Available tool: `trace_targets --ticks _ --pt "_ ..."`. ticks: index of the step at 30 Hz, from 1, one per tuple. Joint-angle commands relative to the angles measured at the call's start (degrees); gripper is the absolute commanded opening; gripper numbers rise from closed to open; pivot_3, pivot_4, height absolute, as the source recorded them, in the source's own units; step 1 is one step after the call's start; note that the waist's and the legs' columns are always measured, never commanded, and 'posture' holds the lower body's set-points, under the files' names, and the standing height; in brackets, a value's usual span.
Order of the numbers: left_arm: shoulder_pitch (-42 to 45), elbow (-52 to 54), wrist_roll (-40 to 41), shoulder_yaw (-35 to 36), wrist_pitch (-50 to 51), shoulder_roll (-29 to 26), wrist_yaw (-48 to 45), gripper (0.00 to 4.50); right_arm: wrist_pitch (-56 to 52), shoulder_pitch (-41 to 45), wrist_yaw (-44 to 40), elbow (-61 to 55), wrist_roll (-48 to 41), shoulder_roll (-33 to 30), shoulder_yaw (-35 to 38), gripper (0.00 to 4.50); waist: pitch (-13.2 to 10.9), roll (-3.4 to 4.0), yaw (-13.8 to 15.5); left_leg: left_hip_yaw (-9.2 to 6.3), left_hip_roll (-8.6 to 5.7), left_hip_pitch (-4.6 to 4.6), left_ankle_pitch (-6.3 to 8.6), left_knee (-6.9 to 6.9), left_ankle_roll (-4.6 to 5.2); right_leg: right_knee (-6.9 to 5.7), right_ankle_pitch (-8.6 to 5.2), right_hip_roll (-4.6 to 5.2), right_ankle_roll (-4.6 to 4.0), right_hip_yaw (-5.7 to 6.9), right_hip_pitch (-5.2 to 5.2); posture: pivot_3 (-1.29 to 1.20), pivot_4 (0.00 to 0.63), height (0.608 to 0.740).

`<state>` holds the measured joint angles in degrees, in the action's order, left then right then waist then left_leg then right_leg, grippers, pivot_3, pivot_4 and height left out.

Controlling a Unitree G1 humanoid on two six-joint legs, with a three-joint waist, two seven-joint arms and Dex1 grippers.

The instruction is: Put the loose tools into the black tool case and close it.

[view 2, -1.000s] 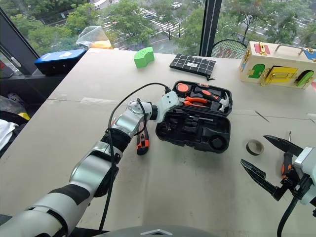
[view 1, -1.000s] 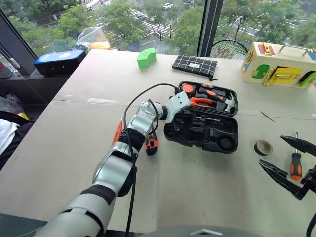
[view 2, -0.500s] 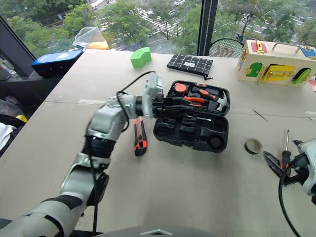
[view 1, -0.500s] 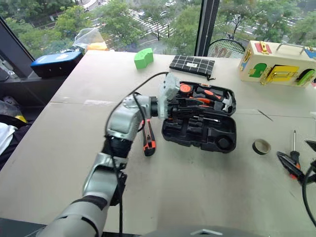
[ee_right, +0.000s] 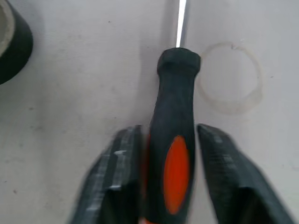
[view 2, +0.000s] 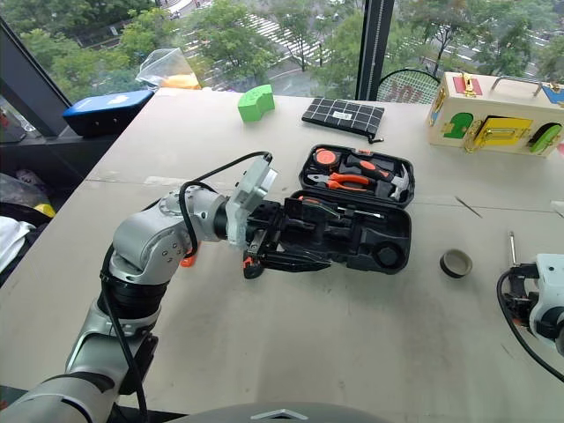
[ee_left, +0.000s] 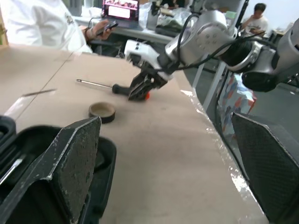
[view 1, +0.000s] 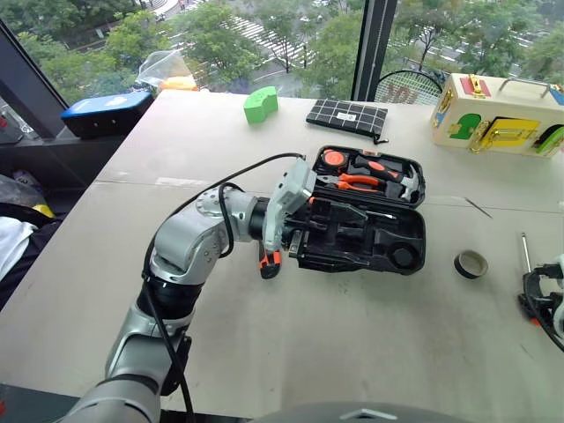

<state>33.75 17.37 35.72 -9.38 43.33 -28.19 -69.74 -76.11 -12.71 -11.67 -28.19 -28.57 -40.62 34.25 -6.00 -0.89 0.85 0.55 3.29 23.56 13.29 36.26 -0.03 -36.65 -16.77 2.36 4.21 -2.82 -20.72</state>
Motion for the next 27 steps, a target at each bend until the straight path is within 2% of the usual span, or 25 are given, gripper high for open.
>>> trace_targets --ticks 1,3,6,8,10,12,16,21,27 --pt "-1.8 2.3 -0.5 2.8 -3.1 -0.1 3.9 4.5 2.6 -0.4 -2.3 -2.8 1.1 -2.2 3.0 0.7 0.0 0.0 0.0 0.0 -0.01 0.02 0.0 0.02 0.0 0.0 -0.01 -0.03 0.02 -0.09 0.0 0.0 0.15 0.74" --pt "-4.8 1.7 -1.4 5.4 -9.7 1.8 5.7 4.5 8.0 1.4 -5.5 -5.5 0.3 -3.1 2.4 0.7 0.0 0.07 -0.2 0.02 -0.04 0.04 0.0 0.06 0.0 0.02 -0.02 -0.06 0.05 -0.26 0.0 0.0 0.15 0.74" --pt "-7.6 2.0 0.3 6.3 -8.4 -2.9 2.1 4.5 15.9 6.4 -13.8 -7.7 -5.5 -2.2 1.3 0.7 0.0 0.03 -1.5 0.09 -0.02 -0.05 0.0 0.09 0.0 -0.04 -0.02 -0.13 0.05 -0.41 0.01 0.0 0.15 0.74" --pt "-13.3 3.0 4.0 11.6 -8.2 -6.9 -0.6 4.5 22.3 14.3 -21.0 -7.5 -1.3 -9.6 -13.6 0.7 -0.1 0.11 -2.3 0.07 0.03 -0.16 0.0 0.04 0.01 -0.1 -0.02 -0.23 0.04 -0.46 0.02 0.0 0.15 0.74" --pt "-18.3 3.8 5.2 15.3 -9.0 -9.7 -1.2 4.5 27.1 22.5 -26.2 -4.8 2.9 -13.5 -25.9 0.7 -0.3 0.17 -3.6 0.23 0.08 -0.37 0.0 -0.06 0.01 -0.11 -0.03 -0.27 0.03 -0.68 0.06 0.0 0.15 0.74" --pt "-22.3 4.1 5.8 18.2 -9.1 -11.5 -0.6 4.5 29.4 31.4 -30.0 0.5 4.9 -12.6 -34.5 0.7 -0.4 -0.16 -3.3 0.48 0.17 -0.73 0.01 -0.36 0.02 -0.12 -0.09 -0.32 -0.08 -0.93 0.1 0.0 0.15 0.74" --pt "-29.5 5.1 5.8 22.8 -10.6 -14.6 -0.6 4.5 34.7 44.9 -39.0 12.1 10.7 -9.5 -48.8 0.7 -0.6 -0.4 -1.9 0.41 0.25 -0.62 0.02 -0.39 0.02 -0.08 -0.14 -0.37 -0.16 -0.9 0.01 0.0 0.15 0.74" --pt "-33.5 6.2 5.8 25.2 -12.3 -15.1 1.3 4.5 44.1 52.1 -48.9 25.7 19.3 -8.5 -59.4 0.7 -0.7 -0.48 -0.2 0.45 0.15 -0.55 0.06 -0.4 0.06 -0.02 -0.14 -0.26 -0.16 -0.94 0.0 0.0 0.15 0.74" --pt "-36.6 9.5 6.9 26.2 -12.4 -14.6 4.2 4.5 50.1 55.0 -55.1 36.5 25.1 -7.8 -62.5 0.7 -0.7 -0.53 -0.2 0.63 0.16 -0.61 0.06 -0.27 0.06 -0.03 -0.14 -0.23 -0.17 -0.98 0.03 0.0 0.15 0.74"
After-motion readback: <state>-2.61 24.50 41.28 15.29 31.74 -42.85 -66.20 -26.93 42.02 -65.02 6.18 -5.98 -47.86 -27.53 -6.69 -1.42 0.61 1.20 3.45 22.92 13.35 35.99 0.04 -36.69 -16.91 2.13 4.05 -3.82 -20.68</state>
